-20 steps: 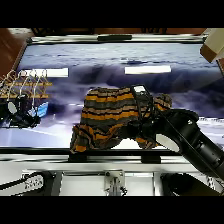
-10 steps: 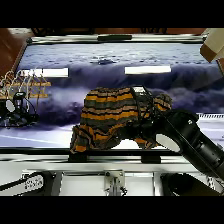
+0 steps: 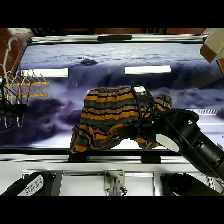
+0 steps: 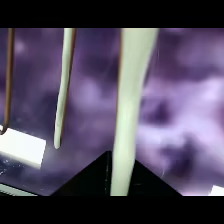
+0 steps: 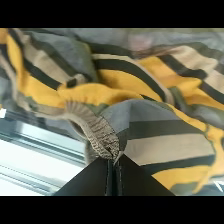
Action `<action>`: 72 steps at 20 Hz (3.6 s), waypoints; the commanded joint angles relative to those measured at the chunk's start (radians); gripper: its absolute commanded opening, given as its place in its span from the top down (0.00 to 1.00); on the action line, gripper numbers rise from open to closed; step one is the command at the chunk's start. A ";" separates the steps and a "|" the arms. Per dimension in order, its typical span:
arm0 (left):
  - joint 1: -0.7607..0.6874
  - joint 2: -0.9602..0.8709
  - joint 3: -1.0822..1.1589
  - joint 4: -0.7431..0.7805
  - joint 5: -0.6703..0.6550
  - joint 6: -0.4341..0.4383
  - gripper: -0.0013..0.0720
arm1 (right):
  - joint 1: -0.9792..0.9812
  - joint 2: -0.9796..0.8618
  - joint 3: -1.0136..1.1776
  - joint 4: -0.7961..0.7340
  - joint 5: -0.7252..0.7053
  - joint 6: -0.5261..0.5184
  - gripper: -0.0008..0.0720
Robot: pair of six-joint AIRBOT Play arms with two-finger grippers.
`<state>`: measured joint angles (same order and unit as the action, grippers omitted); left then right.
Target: Fold the shirts.
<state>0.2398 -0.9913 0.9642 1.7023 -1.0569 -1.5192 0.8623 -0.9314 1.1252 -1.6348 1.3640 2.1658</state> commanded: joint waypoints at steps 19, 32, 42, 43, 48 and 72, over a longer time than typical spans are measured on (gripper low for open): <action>-1.490 0.446 -0.159 0.020 -0.784 -0.264 0.93 | -0.443 0.000 0.000 0.062 0.032 -0.402 0.92; -1.506 0.356 -0.158 0.053 -0.536 -0.255 0.93 | -0.441 0.000 0.083 0.107 0.024 -0.491 0.92; -1.545 0.410 -0.155 0.053 -0.619 -0.270 0.93 | -0.441 0.000 0.083 0.093 0.023 -0.445 0.92; -1.545 0.411 -0.155 0.053 -0.621 -0.291 0.93 | -0.441 0.000 0.083 0.092 0.023 -0.442 0.92; -1.576 0.426 -0.155 0.052 -0.647 -0.331 0.93 | -0.441 0.000 0.083 0.092 0.031 -0.439 0.92; -1.752 0.425 -0.212 0.105 -0.603 -0.570 0.93 | -0.441 0.048 0.083 0.245 -0.074 -0.654 0.92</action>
<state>-1.5124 -0.5652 0.7532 1.8027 -1.6981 -2.0983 0.4210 -0.9081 1.2068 -1.4254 1.3308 1.5677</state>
